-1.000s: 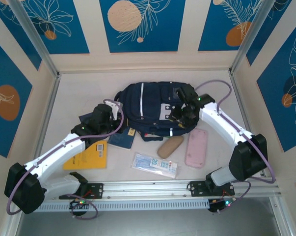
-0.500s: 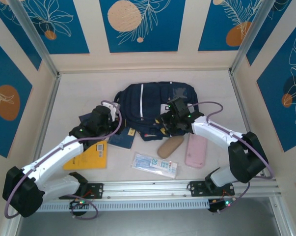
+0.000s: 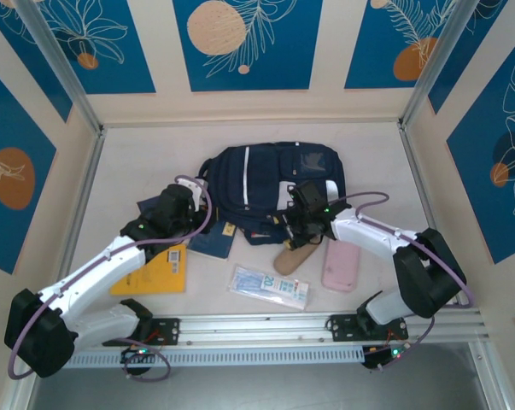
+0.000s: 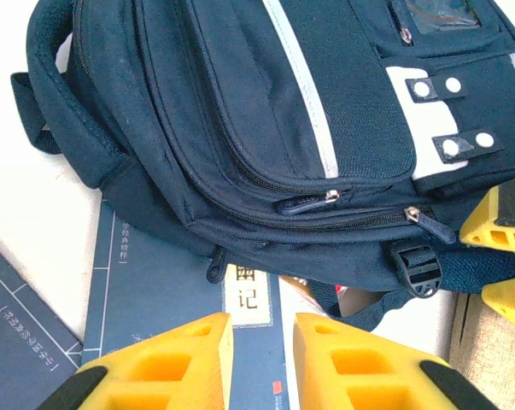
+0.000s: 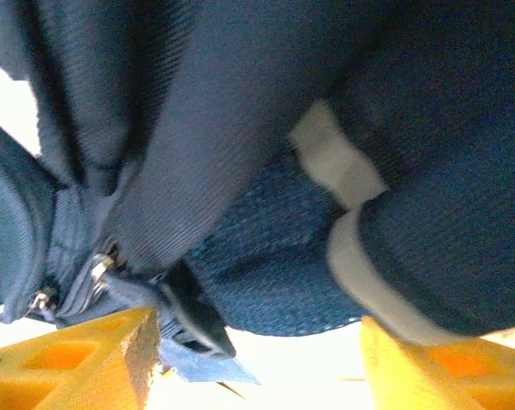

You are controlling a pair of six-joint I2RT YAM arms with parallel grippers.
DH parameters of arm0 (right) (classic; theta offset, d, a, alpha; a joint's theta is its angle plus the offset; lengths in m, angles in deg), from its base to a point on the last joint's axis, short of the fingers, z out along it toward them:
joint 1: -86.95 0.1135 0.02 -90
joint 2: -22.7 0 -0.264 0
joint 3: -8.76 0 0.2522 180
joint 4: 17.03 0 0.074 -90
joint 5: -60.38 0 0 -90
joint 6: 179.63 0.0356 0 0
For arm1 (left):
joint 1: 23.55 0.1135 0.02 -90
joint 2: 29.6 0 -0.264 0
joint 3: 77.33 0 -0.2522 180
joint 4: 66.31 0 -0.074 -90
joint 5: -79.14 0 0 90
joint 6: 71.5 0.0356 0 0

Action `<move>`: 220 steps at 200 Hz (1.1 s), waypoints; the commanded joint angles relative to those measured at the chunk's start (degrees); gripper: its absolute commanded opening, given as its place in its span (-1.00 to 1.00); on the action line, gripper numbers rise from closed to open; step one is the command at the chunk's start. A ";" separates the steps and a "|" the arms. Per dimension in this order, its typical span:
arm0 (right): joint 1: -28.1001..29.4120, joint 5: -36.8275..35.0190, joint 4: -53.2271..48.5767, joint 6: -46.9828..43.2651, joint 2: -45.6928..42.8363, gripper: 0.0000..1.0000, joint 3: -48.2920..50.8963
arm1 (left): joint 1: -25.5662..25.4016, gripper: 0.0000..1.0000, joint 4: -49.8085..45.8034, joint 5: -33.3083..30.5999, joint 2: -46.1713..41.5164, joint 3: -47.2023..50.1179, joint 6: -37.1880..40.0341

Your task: Pack books, pencil case, and school supplies into a backpack

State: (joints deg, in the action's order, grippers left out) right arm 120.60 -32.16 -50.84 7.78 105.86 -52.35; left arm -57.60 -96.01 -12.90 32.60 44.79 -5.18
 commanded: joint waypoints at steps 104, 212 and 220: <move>-4.24 -3.19 4.08 -2.44 7.21 -1.00 0.42 | 0.12 -0.49 -0.62 -1.63 0.43 0.45 -0.67; -12.18 6.13 2.80 -8.62 -3.89 -1.00 -4.56 | 0.04 0.01 0.17 7.30 16.24 -8.06 4.70; -12.70 7.04 3.17 -8.53 -4.22 -1.00 -4.38 | 0.12 0.01 0.13 8.13 17.55 -8.97 5.32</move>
State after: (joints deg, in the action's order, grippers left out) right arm 109.43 -29.24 -49.03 0.31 103.93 -55.35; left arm -57.57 -96.40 -9.49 47.26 39.59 -2.75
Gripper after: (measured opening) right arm 0.047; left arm 0.504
